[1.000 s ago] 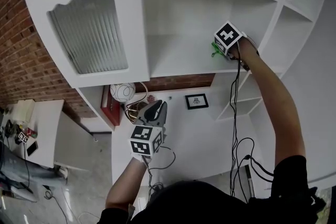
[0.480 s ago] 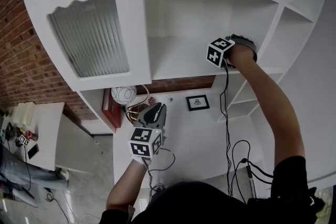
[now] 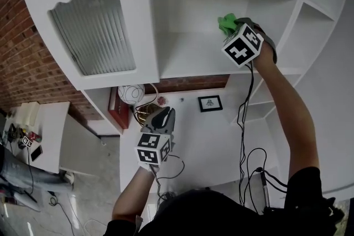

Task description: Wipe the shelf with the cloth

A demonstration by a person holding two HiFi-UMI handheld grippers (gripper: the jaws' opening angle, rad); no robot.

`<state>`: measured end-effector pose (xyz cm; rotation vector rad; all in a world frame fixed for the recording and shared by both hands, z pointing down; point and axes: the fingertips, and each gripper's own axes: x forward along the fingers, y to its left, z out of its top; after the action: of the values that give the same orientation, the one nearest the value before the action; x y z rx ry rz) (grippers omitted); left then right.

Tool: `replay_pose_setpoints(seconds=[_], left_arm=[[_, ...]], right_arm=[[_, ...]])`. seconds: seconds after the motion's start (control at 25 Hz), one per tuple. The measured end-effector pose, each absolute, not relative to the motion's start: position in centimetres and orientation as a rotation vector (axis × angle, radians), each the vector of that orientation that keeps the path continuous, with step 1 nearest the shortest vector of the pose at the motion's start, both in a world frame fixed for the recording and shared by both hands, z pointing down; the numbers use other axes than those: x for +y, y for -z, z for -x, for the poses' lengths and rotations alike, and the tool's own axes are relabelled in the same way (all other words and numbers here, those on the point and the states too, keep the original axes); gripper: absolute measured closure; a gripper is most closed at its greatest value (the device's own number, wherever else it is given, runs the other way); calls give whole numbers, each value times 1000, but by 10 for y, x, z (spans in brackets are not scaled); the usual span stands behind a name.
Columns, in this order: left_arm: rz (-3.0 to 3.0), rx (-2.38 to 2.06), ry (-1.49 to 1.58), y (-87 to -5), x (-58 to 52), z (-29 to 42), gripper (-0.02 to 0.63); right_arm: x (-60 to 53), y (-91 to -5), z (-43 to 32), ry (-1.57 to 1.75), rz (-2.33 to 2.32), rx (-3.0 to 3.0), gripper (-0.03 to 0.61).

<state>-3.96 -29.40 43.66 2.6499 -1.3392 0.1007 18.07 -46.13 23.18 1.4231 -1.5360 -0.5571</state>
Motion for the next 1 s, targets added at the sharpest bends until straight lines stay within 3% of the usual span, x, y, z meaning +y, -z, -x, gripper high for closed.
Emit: replay_pose_setpoints(seconds=[0.24, 0.48, 0.76, 1.0], left_arm=[[-2597, -1460, -115, -432, -283, 69, 568], [-2520, -1588, -121, -431, -267, 106, 568], [-2449, -1702, -119, -430, -252, 142, 568], [-2421, -1732, -115, -431, -247, 155, 568]], right_arm=[[-453, -228, -110, 77, -1366, -2223, 489], [-442, -251, -35, -303, -1034, -2494, 489], [-424, -291, 34, -479, -685, -2444, 489], [-435, -311, 34, -407, -684, -2313, 489]])
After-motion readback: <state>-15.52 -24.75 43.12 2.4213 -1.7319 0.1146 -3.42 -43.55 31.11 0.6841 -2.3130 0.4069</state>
